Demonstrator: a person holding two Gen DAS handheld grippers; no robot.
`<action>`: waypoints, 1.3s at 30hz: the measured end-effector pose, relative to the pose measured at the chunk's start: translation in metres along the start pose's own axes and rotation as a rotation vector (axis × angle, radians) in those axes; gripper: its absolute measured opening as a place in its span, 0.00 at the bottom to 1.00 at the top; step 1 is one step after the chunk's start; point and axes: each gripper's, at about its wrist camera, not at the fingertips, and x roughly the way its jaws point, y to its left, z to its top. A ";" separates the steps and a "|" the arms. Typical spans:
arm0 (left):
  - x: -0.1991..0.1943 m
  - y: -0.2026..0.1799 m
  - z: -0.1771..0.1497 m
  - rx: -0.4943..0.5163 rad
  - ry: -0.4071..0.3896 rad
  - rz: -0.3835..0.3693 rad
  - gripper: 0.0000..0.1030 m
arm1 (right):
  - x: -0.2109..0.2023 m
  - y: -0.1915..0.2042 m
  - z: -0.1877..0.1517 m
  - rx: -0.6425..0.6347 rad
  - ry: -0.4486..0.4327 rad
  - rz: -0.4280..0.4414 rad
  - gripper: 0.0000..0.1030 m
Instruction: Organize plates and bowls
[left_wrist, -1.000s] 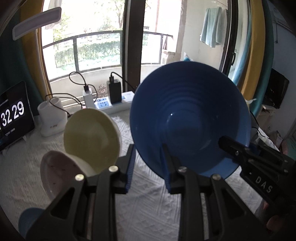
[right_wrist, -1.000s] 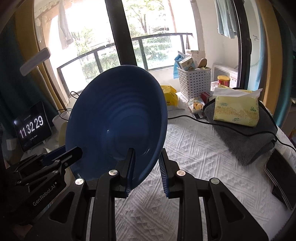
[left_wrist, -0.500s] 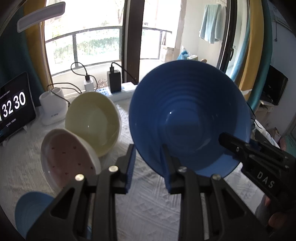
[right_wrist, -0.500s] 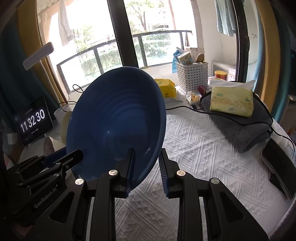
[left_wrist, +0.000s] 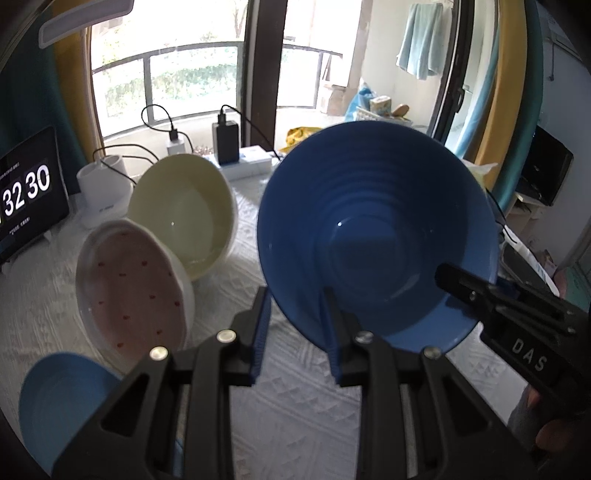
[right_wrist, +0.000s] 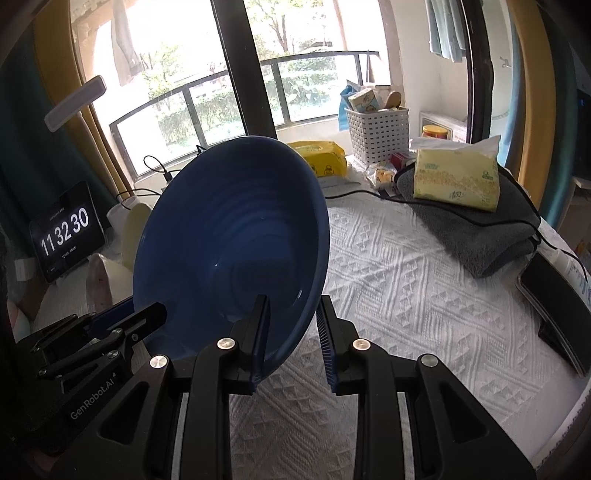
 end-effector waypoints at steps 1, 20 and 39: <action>-0.001 0.000 -0.001 0.001 0.001 -0.001 0.27 | 0.000 0.000 -0.001 -0.001 0.004 -0.001 0.27; -0.001 -0.002 -0.008 0.004 0.032 -0.003 0.27 | 0.007 -0.003 -0.012 0.013 0.093 -0.015 0.29; -0.007 -0.005 -0.016 0.002 0.053 -0.025 0.27 | 0.005 0.000 -0.020 0.014 0.142 -0.023 0.39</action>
